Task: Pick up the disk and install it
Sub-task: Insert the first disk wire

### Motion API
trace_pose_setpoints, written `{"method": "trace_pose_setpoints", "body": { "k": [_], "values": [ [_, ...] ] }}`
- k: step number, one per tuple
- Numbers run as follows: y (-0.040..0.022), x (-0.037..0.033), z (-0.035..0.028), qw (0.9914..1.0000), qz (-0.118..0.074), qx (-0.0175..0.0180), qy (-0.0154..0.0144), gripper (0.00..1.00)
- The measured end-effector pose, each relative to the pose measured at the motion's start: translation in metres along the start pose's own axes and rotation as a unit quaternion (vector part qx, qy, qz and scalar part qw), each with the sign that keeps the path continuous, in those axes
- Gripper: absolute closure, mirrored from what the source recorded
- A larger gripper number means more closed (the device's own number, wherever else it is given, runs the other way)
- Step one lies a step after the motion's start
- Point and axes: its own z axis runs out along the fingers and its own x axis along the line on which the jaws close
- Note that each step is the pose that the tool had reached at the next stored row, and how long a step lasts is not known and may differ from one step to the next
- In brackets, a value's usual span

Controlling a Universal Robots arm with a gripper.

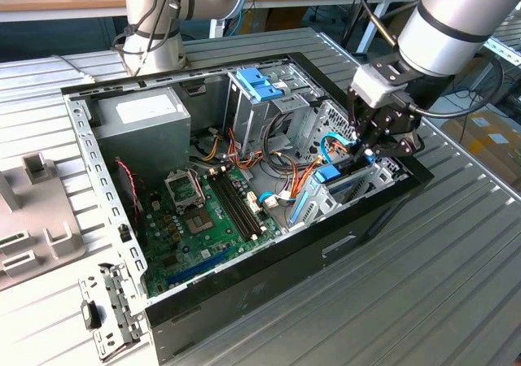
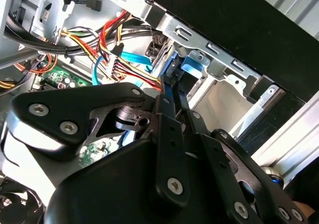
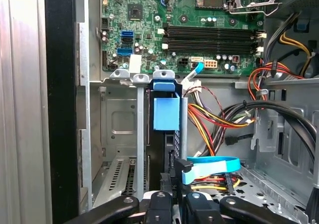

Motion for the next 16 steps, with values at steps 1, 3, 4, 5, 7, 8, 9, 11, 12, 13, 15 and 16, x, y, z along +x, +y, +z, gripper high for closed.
{"method": "trace_pose_setpoints", "body": {
  "k": [1, 3, 4, 5, 7, 8, 9, 11, 12, 13, 15, 16],
  "values": [
    [0.0000, 0.0005, 0.0003, 1.00000, 0.000, 0.0000, -0.0002, 0.83],
    [0.0001, 0.0017, 0.0010, 1.00000, 0.000, 0.0000, -0.0004, 0.83],
    [0.0001, 0.0022, 0.0016, 1.00000, 0.000, 0.0001, -0.0007, 0.83],
    [0.0001, 0.0025, 0.0019, 1.00000, 0.000, 0.0000, -0.0008, 0.83],
    [0.0001, 0.0025, 0.0020, 1.00000, 0.000, 0.0000, -0.0008, 0.83],
    [0.0001, 0.0026, 0.0020, 1.00000, 0.000, 0.0001, -0.0008, 0.83],
    [0.0001, 0.0026, 0.0020, 1.00000, 0.000, 0.0000, -0.0008, 0.83],
    [0.0001, 0.0026, 0.0020, 1.00000, 0.000, 0.0000, -0.0009, 0.83],
    [0.0001, 0.0026, 0.0021, 1.00000, 0.000, 0.0001, -0.0009, 0.83],
    [0.0001, 0.0026, 0.0021, 1.00000, 0.000, 0.0001, -0.0010, 0.81],
    [0.0001, 0.0026, 0.0021, 1.00000, 0.000, 0.0000, -0.0010, 0.75],
    [0.0001, 0.0026, 0.0021, 1.00000, 0.000, 0.0000, -0.0010, 0.75]
  ]
}}
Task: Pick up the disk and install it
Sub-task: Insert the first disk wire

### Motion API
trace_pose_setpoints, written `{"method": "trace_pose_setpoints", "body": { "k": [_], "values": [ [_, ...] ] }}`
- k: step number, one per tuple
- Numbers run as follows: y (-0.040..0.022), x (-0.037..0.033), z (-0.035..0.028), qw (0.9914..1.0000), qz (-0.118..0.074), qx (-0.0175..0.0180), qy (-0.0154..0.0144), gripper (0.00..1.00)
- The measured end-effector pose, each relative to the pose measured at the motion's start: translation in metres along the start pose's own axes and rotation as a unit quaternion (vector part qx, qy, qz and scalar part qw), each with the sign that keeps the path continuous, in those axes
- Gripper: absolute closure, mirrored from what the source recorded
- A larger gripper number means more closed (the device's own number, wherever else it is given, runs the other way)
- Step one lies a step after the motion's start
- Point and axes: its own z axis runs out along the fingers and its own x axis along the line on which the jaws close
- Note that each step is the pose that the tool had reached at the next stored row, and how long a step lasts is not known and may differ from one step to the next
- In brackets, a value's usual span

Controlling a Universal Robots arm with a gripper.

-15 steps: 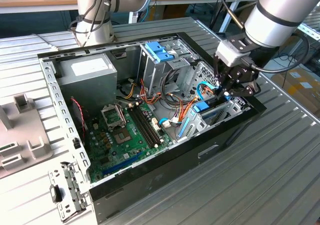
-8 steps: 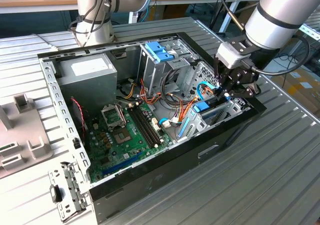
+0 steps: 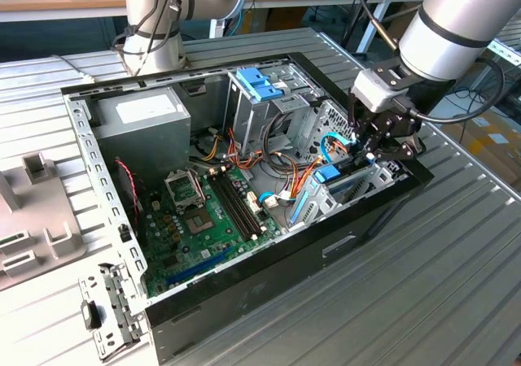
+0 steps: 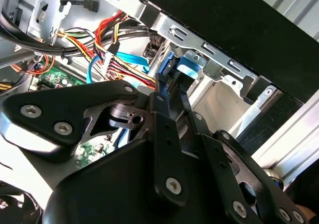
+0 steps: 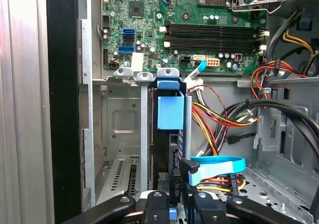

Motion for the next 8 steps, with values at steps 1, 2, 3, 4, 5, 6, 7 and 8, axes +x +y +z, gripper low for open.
{"method": "trace_pose_setpoints", "body": {
  "k": [1, 2, 3, 4, 5, 6, 7, 8],
  "values": [
    [-0.0001, -0.0001, -0.0020, 1.00000, 0.000, 0.0000, 0.0002, 0.75],
    [-0.0002, -0.0002, -0.0036, 1.00000, 0.000, 0.0000, -0.0002, 0.75],
    [-0.0004, -0.0004, -0.0055, 1.00000, 0.000, 0.0000, -0.0004, 0.75],
    [-0.0005, -0.0005, -0.0075, 1.00000, 0.000, 0.0000, -0.0005, 0.75],
    [-0.0006, -0.0006, -0.0083, 1.00000, 0.000, 0.0000, -0.0005, 0.75],
    [-0.0006, -0.0006, -0.0092, 1.00000, 0.000, 0.0000, -0.0004, 0.75],
    [-0.0008, -0.0008, -0.0107, 1.00000, 0.000, 0.0000, -0.0004, 0.75],
    [-0.0008, -0.0013, -0.0113, 1.00000, 0.000, 0.0000, -0.0006, 0.75]
  ]
}}
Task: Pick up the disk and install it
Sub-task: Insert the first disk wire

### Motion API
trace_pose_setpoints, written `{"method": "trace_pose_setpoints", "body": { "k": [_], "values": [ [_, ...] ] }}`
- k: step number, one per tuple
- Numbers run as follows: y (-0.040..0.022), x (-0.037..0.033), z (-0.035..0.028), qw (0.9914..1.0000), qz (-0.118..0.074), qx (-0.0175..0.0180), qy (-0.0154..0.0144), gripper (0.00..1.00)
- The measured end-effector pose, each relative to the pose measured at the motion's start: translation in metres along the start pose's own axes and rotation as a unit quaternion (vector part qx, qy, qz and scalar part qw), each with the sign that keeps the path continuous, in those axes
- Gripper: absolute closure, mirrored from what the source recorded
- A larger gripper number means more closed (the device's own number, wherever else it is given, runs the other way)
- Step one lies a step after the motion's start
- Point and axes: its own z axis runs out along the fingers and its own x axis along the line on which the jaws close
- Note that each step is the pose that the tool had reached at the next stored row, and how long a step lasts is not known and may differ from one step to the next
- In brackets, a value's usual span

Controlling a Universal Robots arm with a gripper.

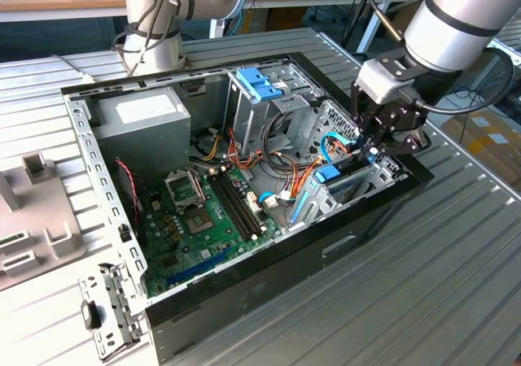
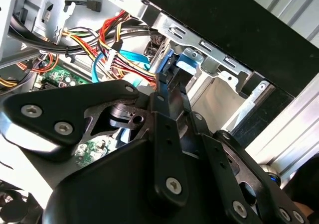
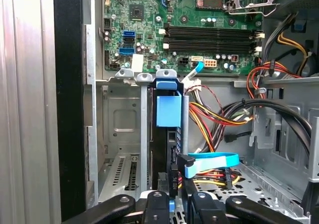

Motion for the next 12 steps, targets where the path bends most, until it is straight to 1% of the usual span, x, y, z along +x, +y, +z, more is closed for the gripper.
{"method": "trace_pose_setpoints", "body": {
  "k": [1, 3, 7, 9, 12],
  "values": [
    [0.0000, -0.0008, 0.0000, 1.00000, 0.000, 0.0000, 0.0000, 0.75],
    [0.0001, -0.0009, 0.0004, 1.00000, 0.000, -0.0002, -0.0006, 0.89],
    [0.0003, -0.0008, 0.0037, 0.99999, 0.000, -0.0016, -0.0039, 0.89],
    [0.0005, -0.0006, 0.0061, 0.99998, 0.001, -0.0032, -0.0050, 0.89],
    [0.0006, -0.0003, 0.0085, 0.99997, 0.001, -0.0047, -0.0056, 0.89]
  ]
}}
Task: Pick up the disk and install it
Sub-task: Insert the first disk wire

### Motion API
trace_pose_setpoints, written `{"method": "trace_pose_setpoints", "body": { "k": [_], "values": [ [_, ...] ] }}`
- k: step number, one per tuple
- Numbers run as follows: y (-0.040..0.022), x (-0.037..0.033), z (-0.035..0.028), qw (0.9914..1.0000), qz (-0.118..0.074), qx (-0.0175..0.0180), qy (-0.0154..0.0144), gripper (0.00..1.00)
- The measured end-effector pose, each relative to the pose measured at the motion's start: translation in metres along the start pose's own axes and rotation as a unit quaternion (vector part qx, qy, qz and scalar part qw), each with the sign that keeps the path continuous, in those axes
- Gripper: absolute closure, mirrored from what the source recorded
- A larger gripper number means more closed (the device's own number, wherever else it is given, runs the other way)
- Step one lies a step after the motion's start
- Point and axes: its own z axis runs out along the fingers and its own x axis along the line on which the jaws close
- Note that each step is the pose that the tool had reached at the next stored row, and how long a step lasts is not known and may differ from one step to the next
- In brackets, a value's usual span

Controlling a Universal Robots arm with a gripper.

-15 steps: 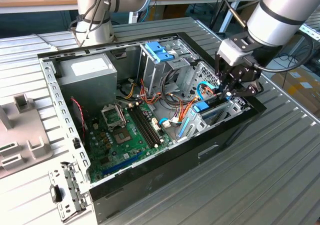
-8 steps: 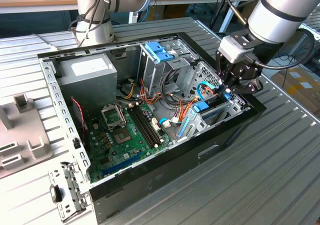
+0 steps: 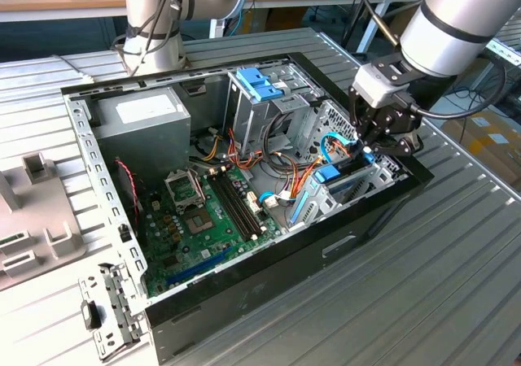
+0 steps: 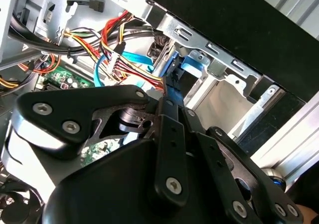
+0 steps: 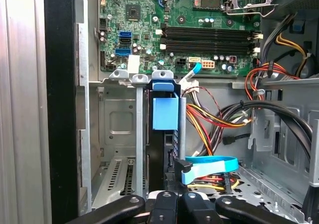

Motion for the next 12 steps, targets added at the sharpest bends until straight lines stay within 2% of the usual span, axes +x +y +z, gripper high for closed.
{"method": "trace_pose_setpoints", "body": {
  "k": [10, 12],
  "values": [
    [-0.0031, 0.0012, 0.0014, 1.00000, 0.000, -0.0010, -0.0006, 0.89],
    [-0.0036, 0.0010, -0.0008, 1.00000, 0.000, -0.0009, -0.0015, 0.89]
  ]
}}
